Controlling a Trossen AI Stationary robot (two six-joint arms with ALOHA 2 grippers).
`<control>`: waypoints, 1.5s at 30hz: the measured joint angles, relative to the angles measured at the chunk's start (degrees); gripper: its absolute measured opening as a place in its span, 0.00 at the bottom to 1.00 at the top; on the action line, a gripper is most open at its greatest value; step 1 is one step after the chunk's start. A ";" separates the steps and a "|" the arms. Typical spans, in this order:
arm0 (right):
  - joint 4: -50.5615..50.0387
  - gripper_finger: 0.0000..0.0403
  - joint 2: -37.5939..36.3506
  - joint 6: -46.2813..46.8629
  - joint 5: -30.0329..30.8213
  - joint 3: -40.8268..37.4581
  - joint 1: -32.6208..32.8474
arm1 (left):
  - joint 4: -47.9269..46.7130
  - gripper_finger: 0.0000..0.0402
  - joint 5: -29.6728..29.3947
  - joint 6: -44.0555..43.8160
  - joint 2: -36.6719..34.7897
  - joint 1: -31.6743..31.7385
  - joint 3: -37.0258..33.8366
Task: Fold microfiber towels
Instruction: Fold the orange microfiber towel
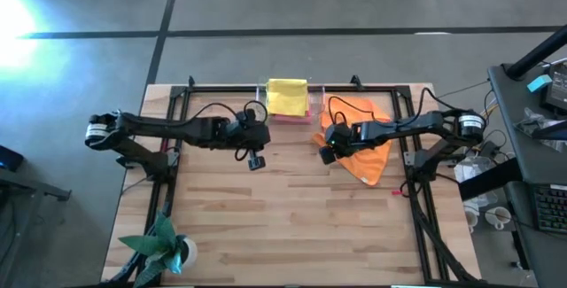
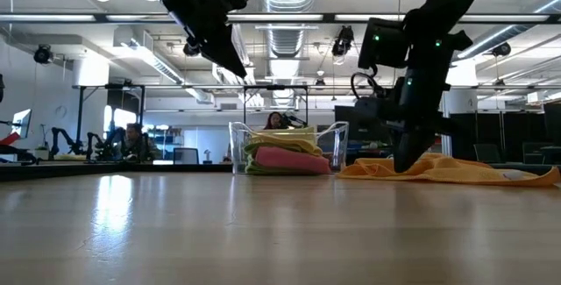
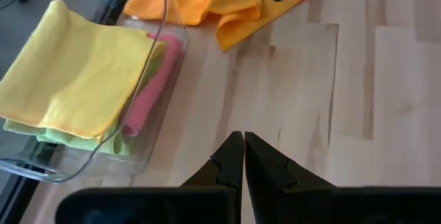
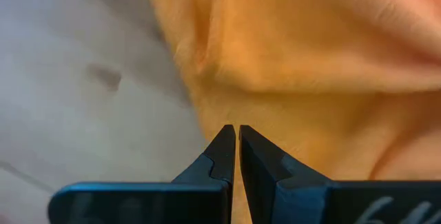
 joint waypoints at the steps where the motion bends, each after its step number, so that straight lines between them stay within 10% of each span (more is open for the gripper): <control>1: 0.00 0.03 0.18 0.84 -0.24 -0.04 0.69 | 0.11 0.00 -0.01 -0.13 -0.10 0.02 -0.13; 30: 1.08 0.03 15.50 16.89 -15.70 14.82 29.50 | -4.44 0.05 0.07 5.35 0.53 0.00 -2.35; 45: -4.72 0.03 10.00 8.27 5.15 24.01 36.20 | -0.32 0.38 7.35 5.41 0.53 -0.79 -2.35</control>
